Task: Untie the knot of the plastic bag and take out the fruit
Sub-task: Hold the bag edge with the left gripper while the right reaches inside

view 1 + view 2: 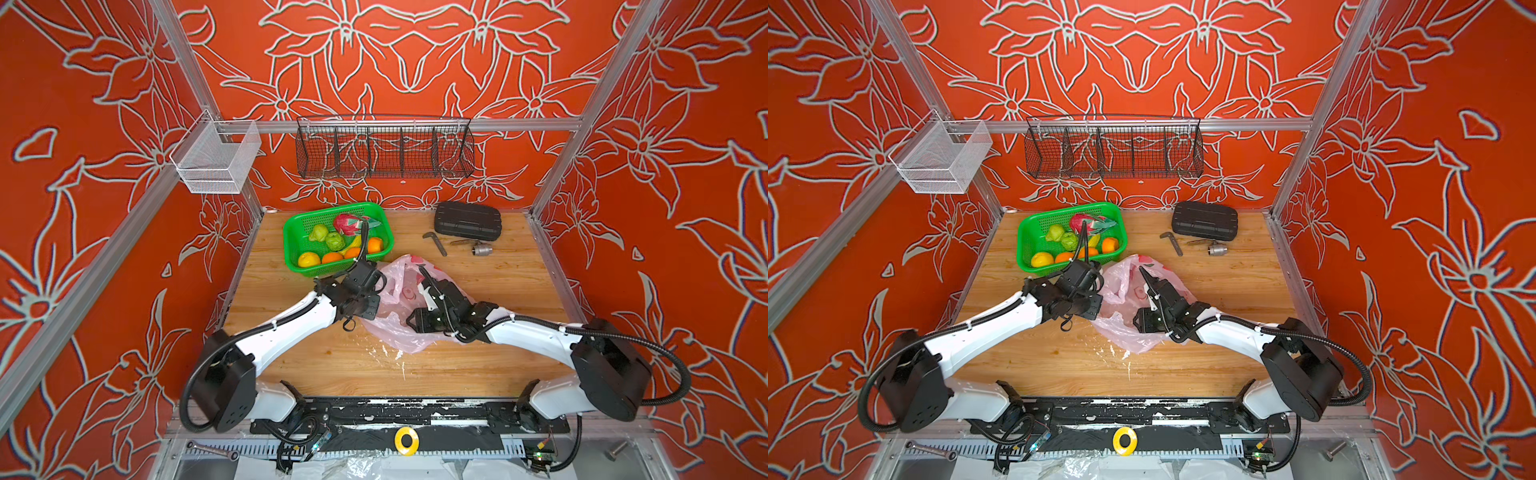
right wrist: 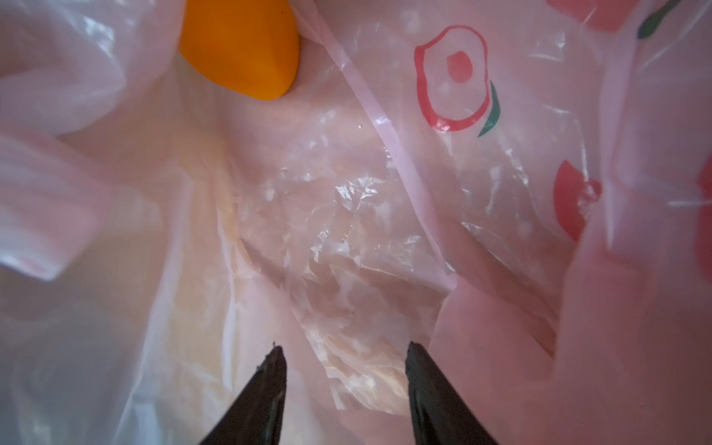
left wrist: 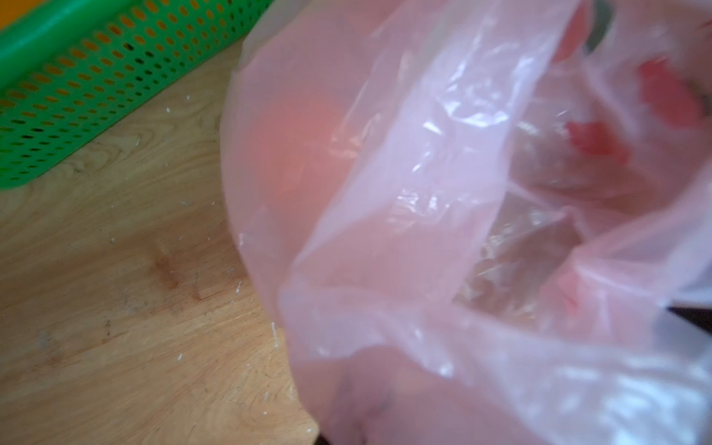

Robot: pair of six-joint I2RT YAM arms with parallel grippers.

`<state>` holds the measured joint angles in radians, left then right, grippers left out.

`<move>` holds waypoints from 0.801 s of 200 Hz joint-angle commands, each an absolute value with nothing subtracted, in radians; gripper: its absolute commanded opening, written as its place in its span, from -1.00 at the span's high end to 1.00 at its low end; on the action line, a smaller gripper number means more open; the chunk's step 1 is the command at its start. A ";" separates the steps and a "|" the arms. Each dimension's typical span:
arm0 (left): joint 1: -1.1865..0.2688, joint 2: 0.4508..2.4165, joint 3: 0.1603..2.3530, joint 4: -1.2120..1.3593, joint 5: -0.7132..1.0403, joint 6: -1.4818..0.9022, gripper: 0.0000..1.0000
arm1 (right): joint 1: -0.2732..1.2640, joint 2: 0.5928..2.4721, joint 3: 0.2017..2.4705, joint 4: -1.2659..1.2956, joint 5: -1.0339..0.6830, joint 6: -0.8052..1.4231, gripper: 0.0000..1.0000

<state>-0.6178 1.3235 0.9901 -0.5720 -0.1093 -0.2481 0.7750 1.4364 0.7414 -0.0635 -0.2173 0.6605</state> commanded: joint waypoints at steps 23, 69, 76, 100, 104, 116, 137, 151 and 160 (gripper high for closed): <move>-0.617 1.198 1.003 -0.461 0.057 -0.287 0.50 | 0.783 1.439 0.775 0.152 -0.206 0.728 -0.13; -0.614 1.159 1.028 -0.485 0.049 -0.340 -0.35 | 0.782 1.558 0.837 0.297 -0.210 0.782 -0.24; -0.607 1.140 1.030 -0.504 0.010 -0.365 -0.46 | 0.782 1.580 0.846 0.323 -0.217 0.789 -0.24; -0.521 1.064 1.003 -0.548 -0.030 -0.438 -0.75 | 0.781 1.670 0.899 0.365 -0.271 0.810 -0.24; -0.498 1.050 0.991 -0.545 -0.026 -0.449 -0.80 | 0.781 1.683 0.907 0.367 -0.280 0.813 -0.24; -0.435 1.013 0.940 -0.522 0.000 -0.477 -0.87 | 0.782 1.714 0.918 0.388 -0.305 0.826 -0.24; -0.311 0.951 0.842 -0.475 0.051 -0.522 -0.88 | 0.782 1.741 0.926 0.405 -0.333 0.833 -0.26; -0.234 0.945 0.776 -0.440 0.094 -0.549 -0.87 | 0.783 1.748 0.931 0.401 -0.349 0.831 -0.27; -0.192 0.959 0.743 -0.416 0.142 -0.566 -0.84 | 0.784 1.749 0.933 0.396 -0.358 0.830 -0.27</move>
<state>-0.2775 0.9459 0.8253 -0.4664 0.0460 -0.4850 0.7769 1.7390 0.9009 0.3573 -0.3080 0.8055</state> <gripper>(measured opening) 0.935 0.634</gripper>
